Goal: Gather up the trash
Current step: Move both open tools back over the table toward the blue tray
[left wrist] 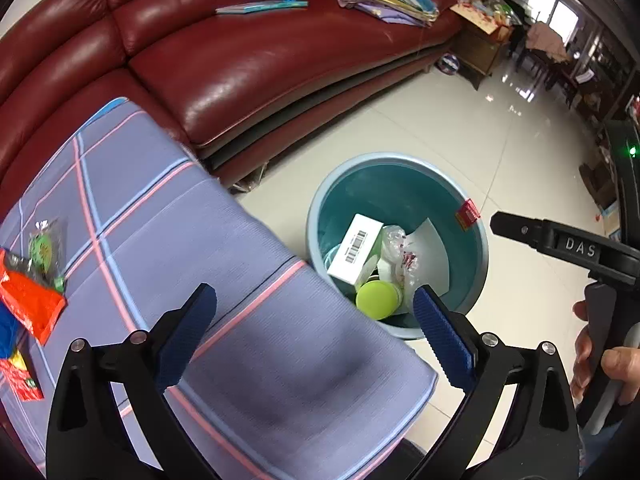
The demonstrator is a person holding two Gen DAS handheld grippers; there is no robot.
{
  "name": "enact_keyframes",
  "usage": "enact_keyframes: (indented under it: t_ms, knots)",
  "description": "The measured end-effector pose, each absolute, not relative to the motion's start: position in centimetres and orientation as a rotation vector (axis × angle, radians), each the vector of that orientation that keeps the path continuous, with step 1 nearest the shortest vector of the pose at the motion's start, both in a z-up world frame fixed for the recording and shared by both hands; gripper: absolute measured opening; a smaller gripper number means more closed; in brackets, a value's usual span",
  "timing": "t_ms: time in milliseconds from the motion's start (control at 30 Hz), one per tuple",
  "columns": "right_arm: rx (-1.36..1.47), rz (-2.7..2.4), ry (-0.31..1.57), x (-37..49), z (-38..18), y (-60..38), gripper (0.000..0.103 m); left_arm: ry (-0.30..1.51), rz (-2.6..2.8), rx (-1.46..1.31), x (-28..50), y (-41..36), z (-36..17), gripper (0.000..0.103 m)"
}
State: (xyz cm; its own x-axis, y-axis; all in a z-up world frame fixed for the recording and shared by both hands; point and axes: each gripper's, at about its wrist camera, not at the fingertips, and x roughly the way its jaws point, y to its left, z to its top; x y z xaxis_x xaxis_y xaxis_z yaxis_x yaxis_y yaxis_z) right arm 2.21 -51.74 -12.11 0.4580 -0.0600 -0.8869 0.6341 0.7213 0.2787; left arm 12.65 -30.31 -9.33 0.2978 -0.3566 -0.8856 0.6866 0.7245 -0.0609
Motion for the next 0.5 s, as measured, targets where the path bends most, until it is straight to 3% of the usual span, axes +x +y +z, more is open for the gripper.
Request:
enact_keyframes:
  t_ms: [500]
  knots:
    - [0.562,-0.37,1.024,4.4,-9.3,-44.3,0.085,1.027,-0.63,0.289,12.8,-22.3,-7.1,0.099]
